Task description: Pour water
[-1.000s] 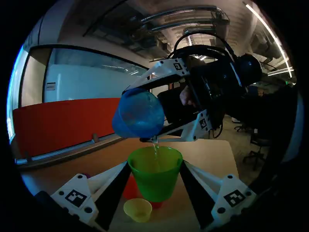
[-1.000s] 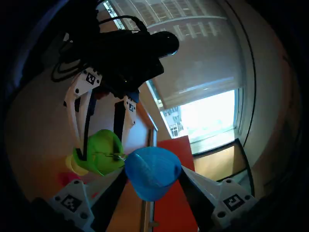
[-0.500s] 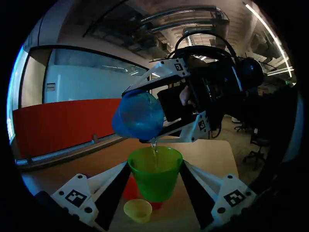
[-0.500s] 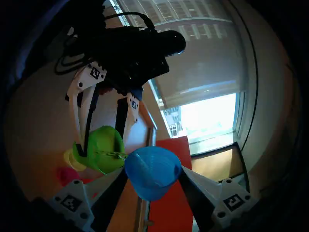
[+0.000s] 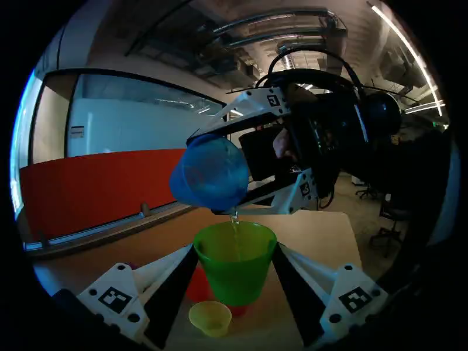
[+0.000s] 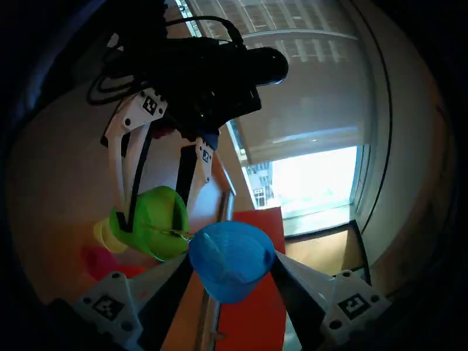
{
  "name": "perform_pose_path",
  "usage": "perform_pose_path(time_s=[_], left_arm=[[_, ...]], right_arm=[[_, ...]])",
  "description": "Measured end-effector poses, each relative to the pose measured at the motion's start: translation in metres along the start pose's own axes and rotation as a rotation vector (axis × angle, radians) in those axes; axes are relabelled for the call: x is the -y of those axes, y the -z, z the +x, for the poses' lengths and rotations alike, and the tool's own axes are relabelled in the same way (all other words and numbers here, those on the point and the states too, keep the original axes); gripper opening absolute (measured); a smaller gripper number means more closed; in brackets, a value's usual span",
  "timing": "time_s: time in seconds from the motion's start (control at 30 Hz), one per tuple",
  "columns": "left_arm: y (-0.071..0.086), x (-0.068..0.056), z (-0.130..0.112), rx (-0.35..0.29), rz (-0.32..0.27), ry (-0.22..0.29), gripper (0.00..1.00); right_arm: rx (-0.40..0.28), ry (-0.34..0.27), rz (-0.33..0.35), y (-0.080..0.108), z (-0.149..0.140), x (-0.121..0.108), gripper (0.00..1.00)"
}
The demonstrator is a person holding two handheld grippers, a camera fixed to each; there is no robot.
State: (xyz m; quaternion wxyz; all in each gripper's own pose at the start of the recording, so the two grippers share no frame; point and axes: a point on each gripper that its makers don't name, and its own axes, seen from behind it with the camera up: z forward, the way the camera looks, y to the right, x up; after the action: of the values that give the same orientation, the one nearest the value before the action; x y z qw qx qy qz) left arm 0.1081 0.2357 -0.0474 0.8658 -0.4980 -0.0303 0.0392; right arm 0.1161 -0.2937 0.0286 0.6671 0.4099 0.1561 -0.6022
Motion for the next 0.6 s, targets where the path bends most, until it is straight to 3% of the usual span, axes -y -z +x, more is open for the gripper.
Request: perform_pose_path(time_s=[0.6], left_arm=[[0.0013, -0.0003, 0.0034, -0.005, 0.002, -0.004, 0.87]], right_arm=[[0.006, 0.054, -0.006, 0.0002, 0.0014, -0.0049, 0.91]])
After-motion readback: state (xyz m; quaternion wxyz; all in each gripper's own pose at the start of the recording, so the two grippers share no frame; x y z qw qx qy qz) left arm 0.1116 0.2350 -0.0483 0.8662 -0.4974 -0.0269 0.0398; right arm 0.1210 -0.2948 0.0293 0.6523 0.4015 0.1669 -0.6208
